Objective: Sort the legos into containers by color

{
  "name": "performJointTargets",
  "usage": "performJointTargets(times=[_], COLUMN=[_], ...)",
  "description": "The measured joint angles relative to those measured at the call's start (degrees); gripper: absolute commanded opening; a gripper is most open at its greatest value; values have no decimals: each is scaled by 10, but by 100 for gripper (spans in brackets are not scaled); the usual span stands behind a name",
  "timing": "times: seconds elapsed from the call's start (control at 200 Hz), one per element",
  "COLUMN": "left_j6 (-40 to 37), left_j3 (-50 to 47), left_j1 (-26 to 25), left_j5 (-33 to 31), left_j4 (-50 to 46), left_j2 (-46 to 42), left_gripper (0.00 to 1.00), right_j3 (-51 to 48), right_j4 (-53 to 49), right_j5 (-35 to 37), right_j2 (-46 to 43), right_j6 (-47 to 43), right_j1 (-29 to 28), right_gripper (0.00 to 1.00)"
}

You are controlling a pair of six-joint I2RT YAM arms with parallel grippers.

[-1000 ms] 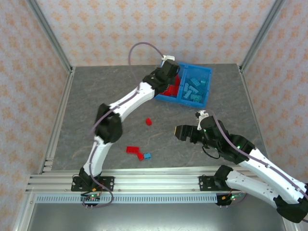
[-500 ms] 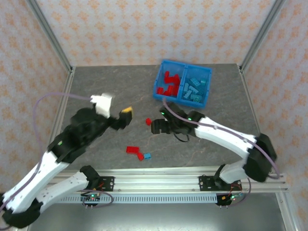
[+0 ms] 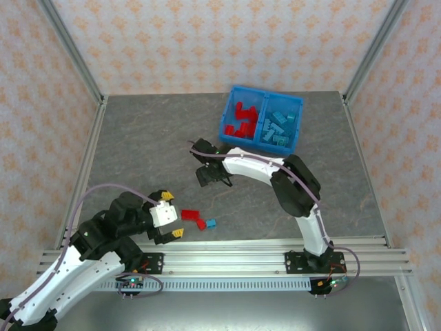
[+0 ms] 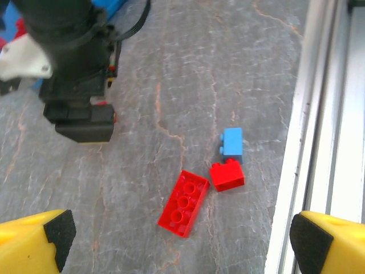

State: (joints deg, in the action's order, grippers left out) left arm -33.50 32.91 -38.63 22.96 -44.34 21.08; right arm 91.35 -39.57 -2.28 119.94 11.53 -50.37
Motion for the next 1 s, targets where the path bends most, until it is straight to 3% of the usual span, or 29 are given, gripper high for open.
performJointTargets(times=[0.2, 0.425, 0.616, 0.816, 1.001], left_j6=[-28, -37, -37, -34, 13], left_j3=[-7, -24, -30, -40, -45], left_j1=[0, 0, 0, 5, 25], left_j5=[26, 37, 37, 37, 23], left_j4=[7, 24, 37, 63, 94], left_j2=[-24, -58, -60, -69, -74], left_gripper=[100, 100, 100, 100, 100], right_j3=[8, 16, -12, -22, -7], right_j4=[-1, 12, 30, 51, 99], right_j5=[-7, -10, -17, 26, 68], right_j2=[25, 29, -18, -146, -194], right_j6=[-13, -17, -22, -22, -16], right_j1=[3, 13, 13, 18, 98], right_gripper=[42, 27, 24, 24, 24])
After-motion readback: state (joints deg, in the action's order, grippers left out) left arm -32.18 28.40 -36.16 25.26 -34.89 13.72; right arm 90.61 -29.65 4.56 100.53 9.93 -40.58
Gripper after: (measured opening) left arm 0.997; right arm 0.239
